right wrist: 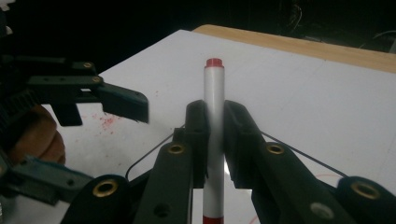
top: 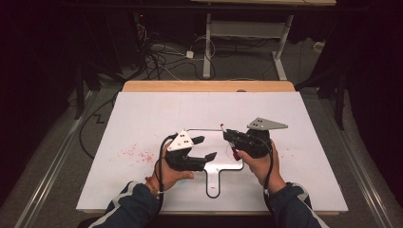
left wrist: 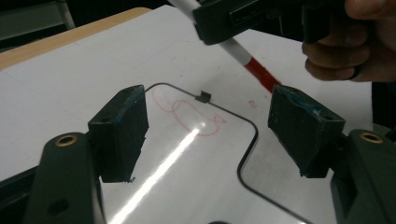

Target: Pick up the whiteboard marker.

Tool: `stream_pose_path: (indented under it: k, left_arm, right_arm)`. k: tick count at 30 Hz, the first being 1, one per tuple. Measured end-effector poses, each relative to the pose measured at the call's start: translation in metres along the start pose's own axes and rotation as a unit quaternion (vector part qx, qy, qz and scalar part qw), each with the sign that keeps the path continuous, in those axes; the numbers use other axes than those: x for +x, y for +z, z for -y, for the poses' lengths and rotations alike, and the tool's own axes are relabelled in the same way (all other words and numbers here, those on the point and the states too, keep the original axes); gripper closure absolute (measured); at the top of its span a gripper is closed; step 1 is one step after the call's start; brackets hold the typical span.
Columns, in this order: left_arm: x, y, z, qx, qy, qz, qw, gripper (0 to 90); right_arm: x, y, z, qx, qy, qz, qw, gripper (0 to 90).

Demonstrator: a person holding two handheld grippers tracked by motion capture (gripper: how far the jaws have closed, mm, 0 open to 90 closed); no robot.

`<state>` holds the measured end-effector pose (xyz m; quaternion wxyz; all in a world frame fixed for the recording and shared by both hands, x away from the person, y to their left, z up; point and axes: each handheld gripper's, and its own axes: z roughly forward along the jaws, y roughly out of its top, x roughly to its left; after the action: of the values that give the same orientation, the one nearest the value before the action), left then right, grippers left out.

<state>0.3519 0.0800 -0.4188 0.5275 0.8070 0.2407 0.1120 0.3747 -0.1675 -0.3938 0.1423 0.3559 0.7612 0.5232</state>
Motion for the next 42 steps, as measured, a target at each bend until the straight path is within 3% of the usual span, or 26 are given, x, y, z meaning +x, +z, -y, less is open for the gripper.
stream_pose_path:
  k: [2,3,4,7,8,12,15,22,29,36,42]
  left_arm:
    - [-0.002,0.004,-0.001,0.001,-0.001,0.002,1.0,28.6]
    - [-0.006,0.012,-0.002,-0.003,-0.019,0.012,0.9997,28.8]
    - [-0.005,0.015,-0.004,-0.001,-0.01,0.012,0.9999,29.8]
    - [-0.007,0.024,-0.006,0.004,-0.015,0.025,0.9996,32.8]
    - [-0.009,0.029,-0.007,-0.007,-0.025,0.025,0.9993,33.6]
    - [-0.009,0.038,-0.01,-0.015,-0.046,0.043,0.9979,40.2]
    - [-0.011,0.042,-0.012,-0.024,-0.052,0.055,0.9968,43.4]
    - [-0.011,0.047,-0.016,-0.02,-0.054,0.048,0.9972,58.9]
    - [-0.012,0.047,-0.016,-0.016,-0.044,0.044,0.998,63.1]
    - [-0.006,0.044,-0.014,-0.012,-0.042,0.034,0.9985,76.3]
    - [-0.007,0.045,-0.013,-0.003,-0.024,0.026,0.9994,78.6]
  right_arm:
    - [0.002,0.0,0.0,-0.005,-0.002,-0.003,1.0,81.6]
    - [0.003,0.0,0.001,-0.007,-0.003,-0.004,1.0,81.6]
    - [0.004,0.0,0.001,-0.01,-0.003,-0.004,0.9999,81.6]
    - [0.006,0.0,0.002,-0.015,-0.005,-0.004,0.9999,81.6]
    - [0.006,0.0,0.002,-0.017,-0.006,-0.003,0.9998,81.6]
    - [0.006,-0.002,0.003,-0.025,-0.006,-0.002,0.9997,81.6]
    - [0.005,-0.003,0.005,-0.033,-0.009,0.0,0.9994,81.6]
    - [0.007,-0.005,0.008,-0.043,-0.016,-0.001,0.999,81.6]
    - [0.007,-0.007,0.009,-0.05,-0.018,-0.002,0.9986,81.6]
    - [0.009,-0.012,0.008,-0.053,-0.027,0.0,0.9982,81.6]
    - [0.01,-0.014,0.009,-0.045,-0.036,-0.002,0.9983,80.8]
